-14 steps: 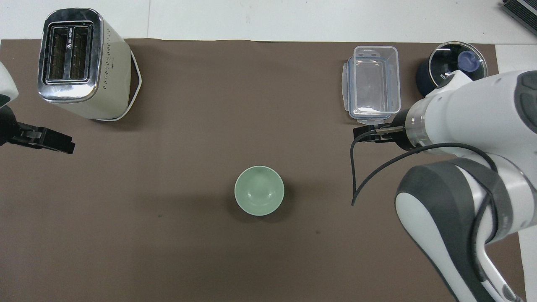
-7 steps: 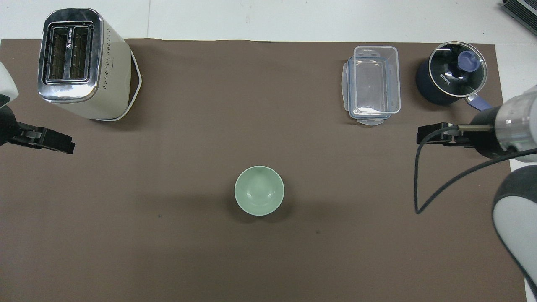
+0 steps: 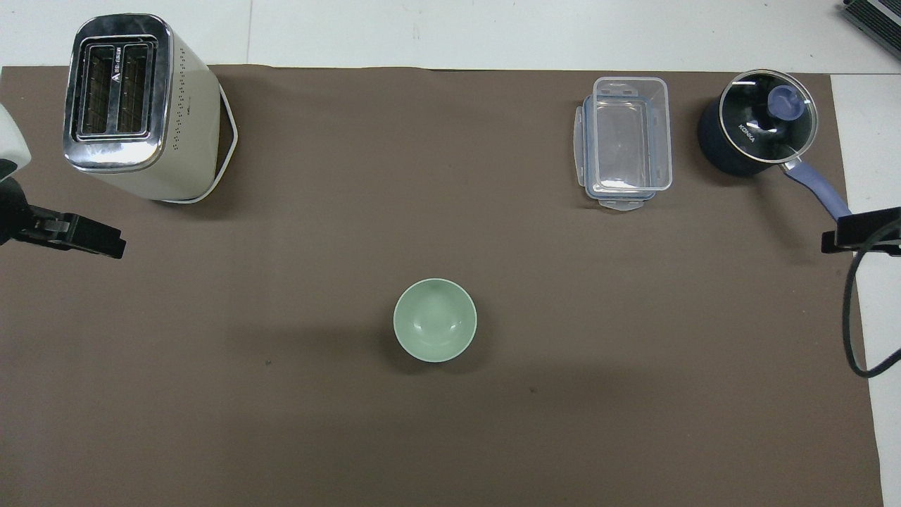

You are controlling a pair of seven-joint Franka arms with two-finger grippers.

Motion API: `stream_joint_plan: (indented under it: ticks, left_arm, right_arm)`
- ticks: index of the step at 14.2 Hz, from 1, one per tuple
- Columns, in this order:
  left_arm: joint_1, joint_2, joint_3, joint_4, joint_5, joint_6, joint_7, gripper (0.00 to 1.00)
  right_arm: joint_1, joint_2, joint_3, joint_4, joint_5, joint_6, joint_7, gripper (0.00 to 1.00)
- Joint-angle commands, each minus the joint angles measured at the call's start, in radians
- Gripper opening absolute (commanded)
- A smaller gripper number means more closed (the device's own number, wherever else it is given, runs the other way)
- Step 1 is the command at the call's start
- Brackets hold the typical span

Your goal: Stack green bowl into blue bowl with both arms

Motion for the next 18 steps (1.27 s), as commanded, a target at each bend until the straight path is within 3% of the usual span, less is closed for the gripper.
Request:
stream_joint_plan:
  ticks: [1,5,18]
  left_arm:
    - [0.009,-0.026,-0.004,-0.029,0.007,0.003,0.006,1.00]
    - [0.009,-0.026,-0.004,-0.029,0.007,0.003,0.006,1.00]
    - [0.010,-0.024,-0.004,-0.029,0.008,0.013,0.001,1.00]
  right_arm:
    - [-0.023,-0.026,0.012,-0.043,-0.013,-0.010,-0.026,1.00]
    - [-0.095,-0.026,0.075,-0.031,-0.014,-0.050,-0.049,1.00]
    - [-0.063,-0.016,0.080,0.001,-0.053,-0.056,-0.083,1.00]
